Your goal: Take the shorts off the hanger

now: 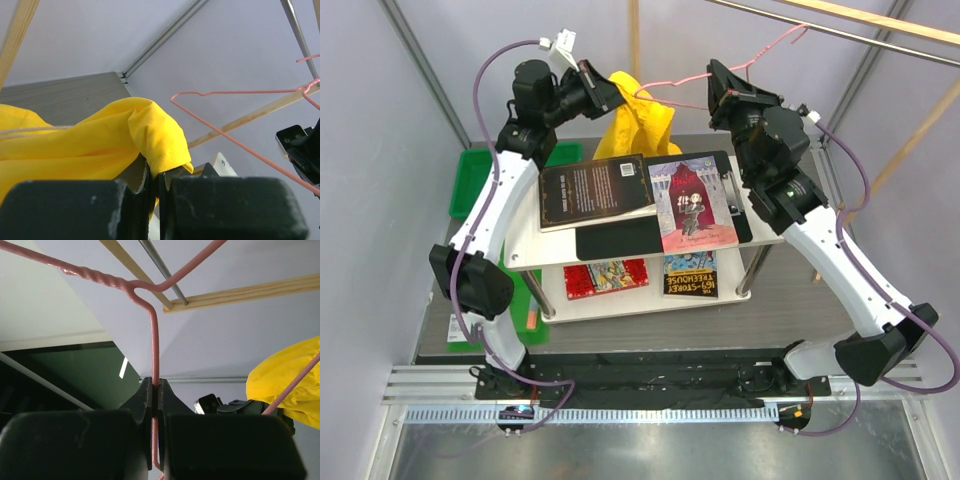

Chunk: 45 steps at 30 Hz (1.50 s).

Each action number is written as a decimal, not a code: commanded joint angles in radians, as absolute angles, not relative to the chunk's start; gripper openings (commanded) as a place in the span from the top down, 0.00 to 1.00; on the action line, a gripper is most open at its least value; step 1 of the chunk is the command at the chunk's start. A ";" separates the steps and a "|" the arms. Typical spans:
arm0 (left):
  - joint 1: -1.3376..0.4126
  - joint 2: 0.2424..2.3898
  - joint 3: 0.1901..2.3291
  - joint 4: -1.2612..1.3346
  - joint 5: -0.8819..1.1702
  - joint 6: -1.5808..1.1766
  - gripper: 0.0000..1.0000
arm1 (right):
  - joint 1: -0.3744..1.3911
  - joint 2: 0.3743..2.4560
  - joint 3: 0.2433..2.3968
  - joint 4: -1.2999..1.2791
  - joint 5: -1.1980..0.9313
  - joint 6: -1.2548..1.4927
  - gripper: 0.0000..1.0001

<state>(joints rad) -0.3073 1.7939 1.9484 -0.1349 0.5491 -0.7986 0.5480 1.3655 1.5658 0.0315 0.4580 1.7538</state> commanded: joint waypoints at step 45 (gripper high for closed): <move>0.270 2.111 2.533 0.084 0.647 -1.209 1.00 | 0.528 1.143 1.436 0.086 0.477 1.195 0.99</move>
